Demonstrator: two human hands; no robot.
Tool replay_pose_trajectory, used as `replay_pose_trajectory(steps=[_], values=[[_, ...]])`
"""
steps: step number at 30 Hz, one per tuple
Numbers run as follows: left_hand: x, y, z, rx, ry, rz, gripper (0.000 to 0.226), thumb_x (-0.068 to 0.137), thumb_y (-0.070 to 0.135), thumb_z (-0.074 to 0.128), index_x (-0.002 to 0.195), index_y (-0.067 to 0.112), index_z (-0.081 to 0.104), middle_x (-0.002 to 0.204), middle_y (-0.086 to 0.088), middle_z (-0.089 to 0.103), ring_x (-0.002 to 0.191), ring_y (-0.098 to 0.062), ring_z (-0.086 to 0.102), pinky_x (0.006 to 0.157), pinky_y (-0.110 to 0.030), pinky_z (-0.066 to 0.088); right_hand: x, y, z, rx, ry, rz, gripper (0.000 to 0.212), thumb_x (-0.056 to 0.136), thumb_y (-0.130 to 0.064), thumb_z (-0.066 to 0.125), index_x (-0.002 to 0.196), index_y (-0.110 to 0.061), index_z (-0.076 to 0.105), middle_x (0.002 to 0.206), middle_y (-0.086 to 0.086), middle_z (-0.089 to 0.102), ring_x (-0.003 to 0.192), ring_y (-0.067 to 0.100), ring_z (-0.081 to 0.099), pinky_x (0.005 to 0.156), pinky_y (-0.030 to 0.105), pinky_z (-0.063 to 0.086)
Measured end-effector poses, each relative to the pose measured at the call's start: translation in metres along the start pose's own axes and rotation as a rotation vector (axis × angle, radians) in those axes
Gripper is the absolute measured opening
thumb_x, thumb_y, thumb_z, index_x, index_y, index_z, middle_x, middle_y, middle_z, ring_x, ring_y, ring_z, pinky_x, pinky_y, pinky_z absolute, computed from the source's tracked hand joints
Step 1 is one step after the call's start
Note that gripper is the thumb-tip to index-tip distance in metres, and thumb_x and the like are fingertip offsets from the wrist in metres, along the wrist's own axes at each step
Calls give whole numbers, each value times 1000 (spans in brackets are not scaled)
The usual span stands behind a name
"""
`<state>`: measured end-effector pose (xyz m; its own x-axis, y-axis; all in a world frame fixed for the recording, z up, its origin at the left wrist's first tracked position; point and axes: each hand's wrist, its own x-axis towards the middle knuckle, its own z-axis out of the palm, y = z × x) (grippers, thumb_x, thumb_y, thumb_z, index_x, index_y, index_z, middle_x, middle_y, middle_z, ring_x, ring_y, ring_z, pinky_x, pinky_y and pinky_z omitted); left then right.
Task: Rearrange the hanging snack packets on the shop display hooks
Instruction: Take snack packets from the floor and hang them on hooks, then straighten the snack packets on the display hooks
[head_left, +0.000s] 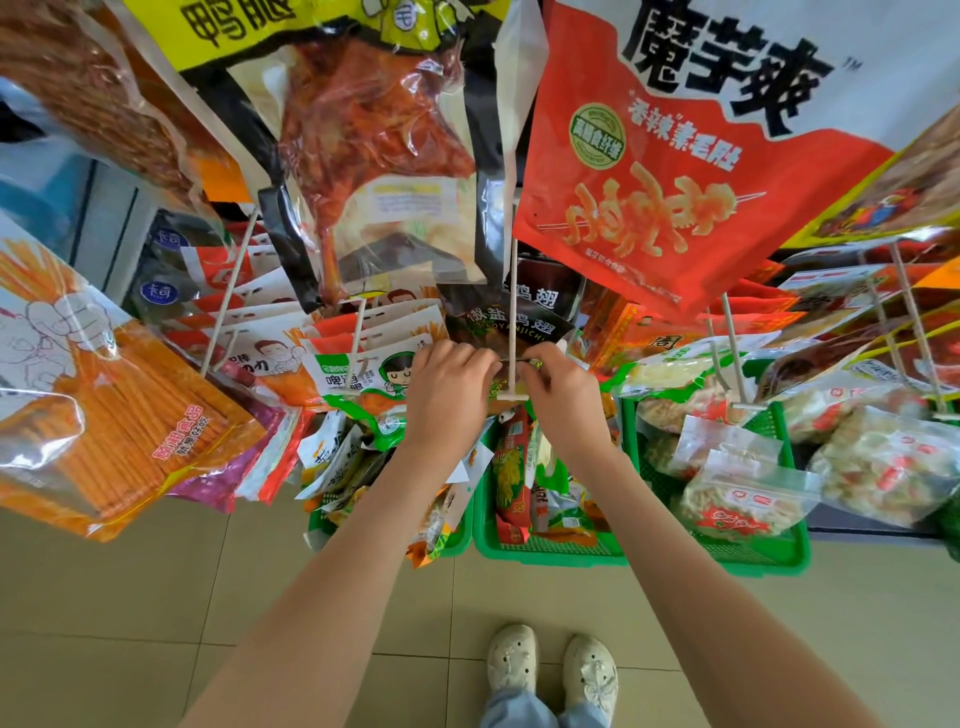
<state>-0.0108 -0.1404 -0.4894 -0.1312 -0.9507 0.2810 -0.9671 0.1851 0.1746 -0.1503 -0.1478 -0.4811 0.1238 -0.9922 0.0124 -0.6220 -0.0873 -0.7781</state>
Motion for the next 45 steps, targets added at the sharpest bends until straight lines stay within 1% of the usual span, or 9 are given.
replay_pose_trajectory(steps=[8,14,18,20,23,25,30,38,45], values=[[34,-13,14,-29,43,35,10,82,16,61,83,13,71,65,-2,66,64,-28,60,69,-33,36,33,0,6,35,19,91,16,96,-15,48,105,-3,52,54,-6,42,45,7,38,44,18,31],[6,6,8,-71,104,-116,42,83,12,60,124,11,51,118,-9,61,113,-27,46,93,-43,35,-4,8,-9,132,-53,89,53,90,-6,52,134,-7,23,67,7,54,57,21,51,51,23,39],[-56,41,5,-249,156,-272,46,77,-4,61,120,4,49,117,-15,55,114,-25,39,101,-43,32,-55,29,-34,145,-196,118,48,84,3,48,127,-11,34,87,1,50,80,16,51,70,22,41],[-76,63,3,-328,-72,-285,52,72,-9,62,120,6,50,115,-12,55,112,-30,44,100,-42,35,-75,43,-42,96,-200,90,41,78,8,46,115,-8,48,92,0,50,86,16,50,76,21,39],[-98,101,14,-422,-683,-130,72,73,4,59,139,19,34,128,-5,47,120,-27,44,101,-33,33,-104,68,-49,48,-150,39,37,73,15,43,101,-4,57,89,-14,45,85,8,47,76,16,38],[-108,128,26,-442,-846,-2,82,70,17,63,143,27,25,128,0,50,118,-23,48,98,-34,39,-126,91,-56,28,-109,94,35,75,17,43,97,-4,60,88,-13,45,85,11,49,75,20,39],[-118,192,63,-326,-954,-101,39,94,11,42,131,21,47,118,-10,61,107,-28,57,82,-34,43,-185,163,-80,24,-86,221,14,85,5,54,91,-2,65,86,7,55,77,24,54,65,19,34],[-193,265,198,-186,-1004,-28,20,95,12,44,110,8,57,100,-13,65,94,-31,62,76,-37,49,-248,324,-65,-146,-277,442,13,90,2,45,91,-4,56,97,9,57,76,31,57,64,41,45],[-252,260,339,-110,-1190,-109,26,89,7,47,113,11,58,96,-12,65,87,-28,63,70,-33,47,-266,460,35,-143,-384,554,20,86,8,45,93,-2,60,97,11,60,82,30,58,64,31,41]])
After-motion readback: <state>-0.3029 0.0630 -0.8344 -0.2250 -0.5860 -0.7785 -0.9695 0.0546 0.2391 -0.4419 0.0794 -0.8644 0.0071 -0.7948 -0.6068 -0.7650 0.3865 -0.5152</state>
